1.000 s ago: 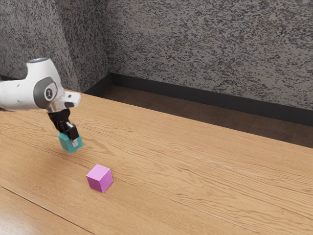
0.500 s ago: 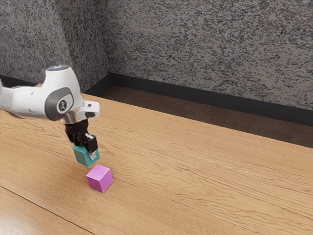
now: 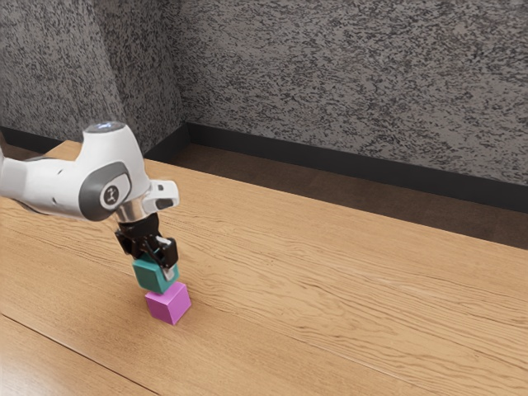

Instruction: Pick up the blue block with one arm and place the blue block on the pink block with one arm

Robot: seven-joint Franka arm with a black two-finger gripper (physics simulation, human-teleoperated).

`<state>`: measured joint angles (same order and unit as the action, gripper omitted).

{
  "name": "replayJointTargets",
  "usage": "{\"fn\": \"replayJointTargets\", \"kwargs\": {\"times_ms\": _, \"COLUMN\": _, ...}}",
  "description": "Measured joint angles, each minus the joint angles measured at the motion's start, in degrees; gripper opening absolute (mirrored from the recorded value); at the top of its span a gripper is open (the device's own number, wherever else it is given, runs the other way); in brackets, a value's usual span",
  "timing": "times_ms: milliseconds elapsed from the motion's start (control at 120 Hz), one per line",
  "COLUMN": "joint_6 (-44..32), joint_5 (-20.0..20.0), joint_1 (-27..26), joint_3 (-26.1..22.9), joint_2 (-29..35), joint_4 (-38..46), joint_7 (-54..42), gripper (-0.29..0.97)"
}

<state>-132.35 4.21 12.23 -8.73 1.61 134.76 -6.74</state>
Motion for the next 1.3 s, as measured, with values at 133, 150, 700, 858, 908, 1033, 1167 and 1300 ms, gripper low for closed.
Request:
{"fn": "replayJointTargets", "kwargs": {"times_ms": 133, "joint_6": -0.3, "joint_5": -0.1, "joint_1": -0.1, "joint_3": -0.5, "joint_2": 0.4, "joint_4": 0.3, "joint_7": 0.0, "gripper": 0.38}}
{"fn": "replayJointTargets", "kwargs": {"times_ms": 150, "joint_6": -0.4, "joint_5": -0.1, "joint_1": 0.0, "joint_3": -0.5, "joint_2": 0.5, "joint_4": 0.4, "joint_7": -0.1, "gripper": 0.38}}
{"fn": "replayJointTargets", "kwargs": {"times_ms": 700, "joint_6": -1.1, "joint_5": 0.1, "joint_1": 0.7, "joint_3": -1.6, "joint_2": 2.2, "joint_4": 2.7, "joint_7": -4.0, "gripper": 0.38}}
{"fn": "replayJointTargets", "kwargs": {"times_ms": 858, "joint_6": -1.3, "joint_5": 0.3, "joint_1": 0.8, "joint_3": -3.5, "joint_2": 2.5, "joint_4": 2.7, "joint_7": -4.5, "gripper": 0.38}}
{"fn": "replayJointTargets", "kwargs": {"times_ms": 908, "joint_6": -1.3, "joint_5": 0.4, "joint_1": 0.4, "joint_3": -3.7, "joint_2": 2.5, "joint_4": 2.8, "joint_7": -4.6, "gripper": 0.38}}
{"fn": "replayJointTargets", "kwargs": {"times_ms": 1033, "joint_6": -1.4, "joint_5": 0.5, "joint_1": 0.4, "joint_3": -3.8, "joint_2": 2.6, "joint_4": 2.9, "joint_7": -4.9, "gripper": 0.38}}
{"fn": "replayJointTargets", "kwargs": {"times_ms": 1167, "joint_6": -1.4, "joint_5": 0.6, "joint_1": 0.7, "joint_3": -3.7, "joint_2": 3.0, "joint_4": 3.6, "joint_7": -5.1, "gripper": 0.38}}
{"fn": "replayJointTargets", "kwargs": {"times_ms": 1300, "joint_6": -1.5, "joint_5": 0.7, "joint_1": 0.7, "joint_3": -3.7, "joint_2": 3.4, "joint_4": 3.9, "joint_7": -5.2, "gripper": 0.38}}
